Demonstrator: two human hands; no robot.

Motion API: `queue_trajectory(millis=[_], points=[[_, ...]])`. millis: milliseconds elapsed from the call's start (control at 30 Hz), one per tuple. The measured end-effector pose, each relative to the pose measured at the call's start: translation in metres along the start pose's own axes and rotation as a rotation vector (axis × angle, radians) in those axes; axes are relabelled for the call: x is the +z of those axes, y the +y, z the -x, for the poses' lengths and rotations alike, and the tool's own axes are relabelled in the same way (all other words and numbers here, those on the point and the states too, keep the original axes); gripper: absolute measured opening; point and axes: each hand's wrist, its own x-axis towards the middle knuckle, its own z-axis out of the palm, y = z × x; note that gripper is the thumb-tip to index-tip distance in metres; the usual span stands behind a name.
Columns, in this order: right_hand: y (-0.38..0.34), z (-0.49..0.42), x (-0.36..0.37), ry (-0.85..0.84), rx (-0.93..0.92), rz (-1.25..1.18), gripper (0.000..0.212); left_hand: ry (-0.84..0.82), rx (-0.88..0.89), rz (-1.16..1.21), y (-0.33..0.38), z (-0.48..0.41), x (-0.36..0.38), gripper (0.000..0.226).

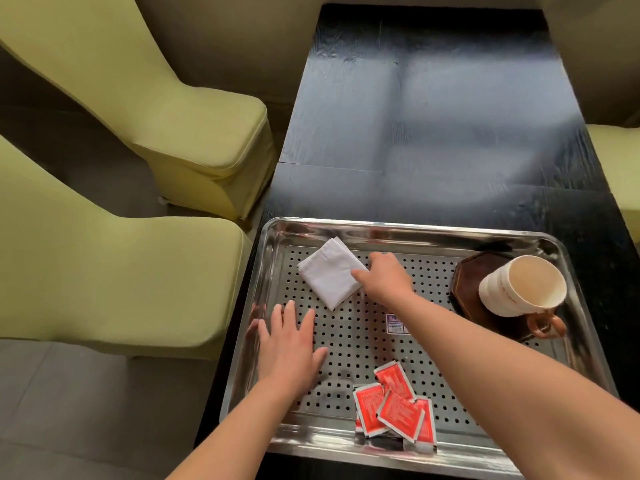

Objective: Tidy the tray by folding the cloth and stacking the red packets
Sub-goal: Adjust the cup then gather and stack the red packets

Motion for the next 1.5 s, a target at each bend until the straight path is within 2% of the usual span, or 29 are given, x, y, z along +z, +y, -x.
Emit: queue_trajectory(millis=[67,267,467,633,733,900,1100,1400,1500], points=[[-0.003,-0.005,0.005,0.014,-0.022,0.046,0.041,-0.008,0.045,-0.044,-0.009,0.003,0.015,0.083],[-0.008,-0.006,0.024,0.012,-0.051,0.012,0.019,0.041,0.05,-0.029,-0.013,0.003,0.032,0.086],[-0.026,0.001,0.046,0.025,0.058,-0.263,0.017,0.032,0.051,-0.014,-0.012,0.003,0.032,0.086],[-0.049,0.003,0.055,0.015,0.073,-0.413,0.017,0.0,0.045,-0.008,-0.01,0.003,0.026,0.085],[-0.052,0.004,0.056,-0.006,0.074,-0.376,0.017,-0.011,0.041,0.013,-0.009,0.003,0.023,0.086],[-0.046,0.003,0.051,0.099,0.036,-0.292,0.027,-0.017,0.032,0.05,-0.008,0.003,0.021,0.088],[-0.057,-0.004,0.05,0.122,-0.051,-0.264,0.023,-0.036,0.017,0.077,-0.007,0.002,0.017,0.087],[-0.055,-0.006,0.049,0.054,-0.033,-0.303,0.032,-0.042,0.015,0.084,-0.006,0.003,0.014,0.087],[-0.048,0.002,0.052,0.215,-0.223,-0.187,0.038,-0.037,0.019,0.079,-0.006,0.003,0.015,0.086]])
